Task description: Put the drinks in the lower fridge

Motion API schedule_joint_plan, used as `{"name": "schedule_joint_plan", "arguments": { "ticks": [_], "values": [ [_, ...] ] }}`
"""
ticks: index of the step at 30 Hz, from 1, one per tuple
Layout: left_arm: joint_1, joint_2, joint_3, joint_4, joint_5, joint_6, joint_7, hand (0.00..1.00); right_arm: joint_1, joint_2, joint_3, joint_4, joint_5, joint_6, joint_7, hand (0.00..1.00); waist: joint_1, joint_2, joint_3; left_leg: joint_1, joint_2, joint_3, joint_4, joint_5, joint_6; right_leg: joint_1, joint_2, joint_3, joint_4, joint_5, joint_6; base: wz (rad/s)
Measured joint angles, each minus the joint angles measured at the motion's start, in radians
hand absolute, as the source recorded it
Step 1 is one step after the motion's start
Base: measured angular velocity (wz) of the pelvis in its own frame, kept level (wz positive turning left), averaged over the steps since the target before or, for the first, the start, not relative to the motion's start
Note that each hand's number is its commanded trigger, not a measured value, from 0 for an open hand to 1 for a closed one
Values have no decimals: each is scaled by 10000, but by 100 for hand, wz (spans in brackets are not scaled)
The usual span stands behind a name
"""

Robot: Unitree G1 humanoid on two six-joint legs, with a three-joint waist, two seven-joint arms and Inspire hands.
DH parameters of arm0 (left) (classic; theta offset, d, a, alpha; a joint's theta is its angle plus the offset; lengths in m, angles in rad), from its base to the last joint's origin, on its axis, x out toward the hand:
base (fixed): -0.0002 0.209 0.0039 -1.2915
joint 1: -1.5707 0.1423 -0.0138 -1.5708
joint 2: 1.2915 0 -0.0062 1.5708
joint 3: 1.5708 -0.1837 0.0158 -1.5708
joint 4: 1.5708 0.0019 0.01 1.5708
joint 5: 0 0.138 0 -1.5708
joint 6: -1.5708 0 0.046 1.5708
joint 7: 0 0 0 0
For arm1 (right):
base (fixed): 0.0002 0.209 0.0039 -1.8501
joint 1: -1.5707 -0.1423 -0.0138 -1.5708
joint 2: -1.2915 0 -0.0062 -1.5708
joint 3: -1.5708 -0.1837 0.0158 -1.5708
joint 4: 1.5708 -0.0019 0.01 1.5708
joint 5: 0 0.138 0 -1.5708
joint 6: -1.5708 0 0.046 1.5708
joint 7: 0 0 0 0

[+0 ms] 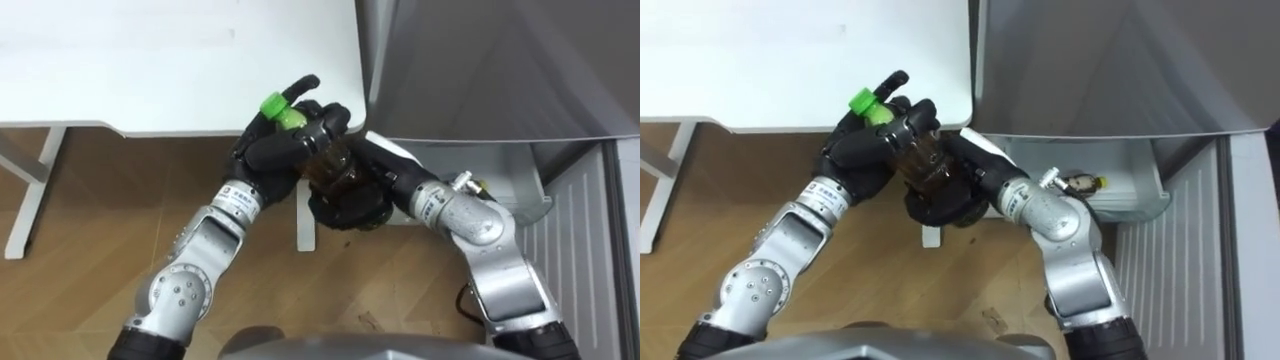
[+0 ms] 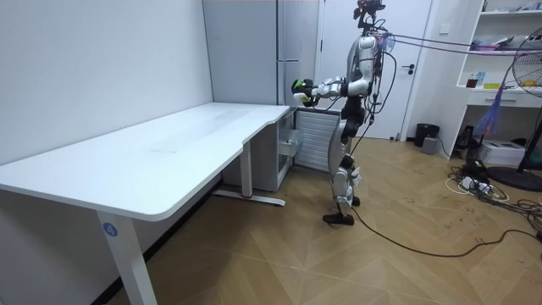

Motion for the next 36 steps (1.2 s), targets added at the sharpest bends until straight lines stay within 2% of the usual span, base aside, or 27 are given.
{"name": "schedule_joint_plan", "arguments": {
  "ticks": [6,11,15,19,20,21,22,24,25,26,29,30,32,36],
  "values": [
    [50,-192,0,1,1,172,377,0,256,29,-8,98,-180,-219,-340,100,-60,-7,5,61,2,33,-41,0,0,-17,-12,-3,-8,0,0,0],
    [274,42,1,-151,-1,497,609,0,335,13,-34,306,19,-127,15,100,20,-73,6,14,13,36,-45,0,-1,-27,-22,-95,-11,0,-1,0],
    [276,183,-1,-151,-24,902,705,0,205,-125,-272,666,956,163,715,100,187,-172,-25,17,11,-33,0,0,0,-14,-16,-147,2,0,0,5],
    [276,586,-38,-152,-813,1367,598,0,-40,-640,-296,997,2381,590,1615,100,571,-234,-31,33,15,-44,22,-1,-1,6,-12,-141,13,0,0,0],
    [276,610,-45,-152,-860,1412,511,0,-53,-733,-336,1000,2626,695,1788,100,627,-250,-37,34,15,-45,13,-1,-1,-7,-13,-134,18,0,0,0],
    [276,611,-37,-151,-1139,1420,366,0,-44,-868,-461,1006,3252,959,2123,100,707,-289,-29,24,13,-64,12,-1,-1,-12,-15,-135,24,0,0,0],
    [272,586,154,-151,-1604,1324,162,0,57,-945,-696,1044,3883,1182,2571,100,871,-318,-40,20,23,-87,13,-1,-1,-17,-15,-136,27,0,0,0],
    [250,450,683,-156,-2373,782,-184,0,328,-1180,-745,1097,4572,1430,3193,100,1012,-382,-84,37,23,-102,-4,-2,-4,-6,-3,-125,29,-1,1,0],
    [191,360,1002,-157,-2791,374,-423,0,538,-1318,-655,1096,5054,1591,3516,100,1096,-418,-104,51,14,-120,-13,-1,-5,7,0,-125,31,-3,4,4],
    [152,252,1283,-157,-3309,89,-641,0,740,-1493,-652,1076,5633,1777,3840,100,1116,-435,-99,52,0,-125,-9,1,-4,27,-1,-128,34,-3,5,3],
    [154,75,1773,-155,-4168,-383,-941,0,885,-1715,-688,799,7030,1986,4031,100,1123,-444,-87,13,-3,-128,-8,2,-3,-36,-13,-132,31,-4,6,-3],
    [157,29,1788,-145,-4324,-463,-952,0,883,-1733,-723,723,7371,1986,4015,100,1104,-448,-86,3,-9,-142,-3,1,-3,-22,-14,-133,27,-4,7,0],
    [173,-76,1824,49,-4507,-630,-1149,0,823,-1682,-1092,617,9015,1980,3949,100,1047,-435,-79,20,-20,-134,5,1,-2,58,-11,-139,21,-5,8,6],
    [442,-231,1792,69,-4499,-676,-1153,0,742,-1358,-1686,606,11953,1964,3121,100,769,-392,-64,70,-17,-139,16,1,-2,82,0,-158,6,-5,7,3]
  ]
}}
